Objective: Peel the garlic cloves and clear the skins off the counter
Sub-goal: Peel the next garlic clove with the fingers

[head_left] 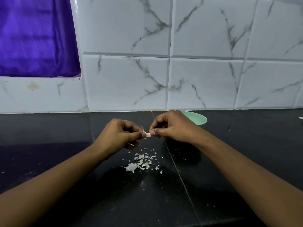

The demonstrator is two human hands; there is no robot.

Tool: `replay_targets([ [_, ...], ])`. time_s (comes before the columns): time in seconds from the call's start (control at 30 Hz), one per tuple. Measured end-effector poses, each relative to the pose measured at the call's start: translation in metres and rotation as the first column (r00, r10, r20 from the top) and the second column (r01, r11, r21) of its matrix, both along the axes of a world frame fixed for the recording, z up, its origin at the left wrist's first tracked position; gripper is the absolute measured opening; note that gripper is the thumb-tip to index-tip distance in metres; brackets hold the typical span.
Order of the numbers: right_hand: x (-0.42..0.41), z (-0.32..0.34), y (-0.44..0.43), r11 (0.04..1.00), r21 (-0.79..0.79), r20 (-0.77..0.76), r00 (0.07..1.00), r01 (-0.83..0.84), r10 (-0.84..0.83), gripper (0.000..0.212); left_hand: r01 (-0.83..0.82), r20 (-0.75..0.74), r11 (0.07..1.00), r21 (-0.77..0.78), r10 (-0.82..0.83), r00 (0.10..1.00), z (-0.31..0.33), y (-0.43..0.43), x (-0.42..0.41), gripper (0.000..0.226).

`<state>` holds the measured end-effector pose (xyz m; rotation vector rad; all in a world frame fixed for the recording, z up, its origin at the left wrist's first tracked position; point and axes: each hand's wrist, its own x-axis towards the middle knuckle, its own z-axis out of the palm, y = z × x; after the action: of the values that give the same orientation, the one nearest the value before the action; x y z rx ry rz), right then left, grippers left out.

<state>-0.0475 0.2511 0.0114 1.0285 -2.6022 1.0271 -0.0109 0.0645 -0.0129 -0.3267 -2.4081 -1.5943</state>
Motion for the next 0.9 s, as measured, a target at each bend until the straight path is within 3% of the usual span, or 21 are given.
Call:
replay_targets([
  [0.1,-0.001,-0.004,-0.003,0.999,0.046,-0.022,0.999,-0.029,0.03,0.002,0.03,0.061,0.993,0.117,-0.037,0.997,0.001,0.0,0.0,0.005],
  [0.3,-0.001,-0.007,-0.006,0.996,0.087,-0.249,0.968,-0.003,0.025,0.007,0.031,0.198,0.942,0.334,-0.102,0.975,0.0,0.004,-0.001,0.015],
  [0.57,-0.002,-0.015,-0.012,0.998,0.069,-0.465,0.885,0.012,0.022,0.003,0.045,0.18,0.905,0.422,-0.132,0.975,0.0,0.005,-0.002,0.003],
  [0.77,-0.002,-0.015,-0.01,0.999,0.037,-0.468,0.883,-0.006,0.023,0.005,0.091,0.133,0.907,0.411,-0.159,0.978,0.0,0.004,-0.002,0.018],
  [0.9,0.001,-0.015,-0.013,0.999,-0.037,-0.335,0.942,0.017,-0.028,0.015,0.112,0.093,0.922,0.371,-0.157,0.983,0.001,0.001,-0.003,0.011],
])
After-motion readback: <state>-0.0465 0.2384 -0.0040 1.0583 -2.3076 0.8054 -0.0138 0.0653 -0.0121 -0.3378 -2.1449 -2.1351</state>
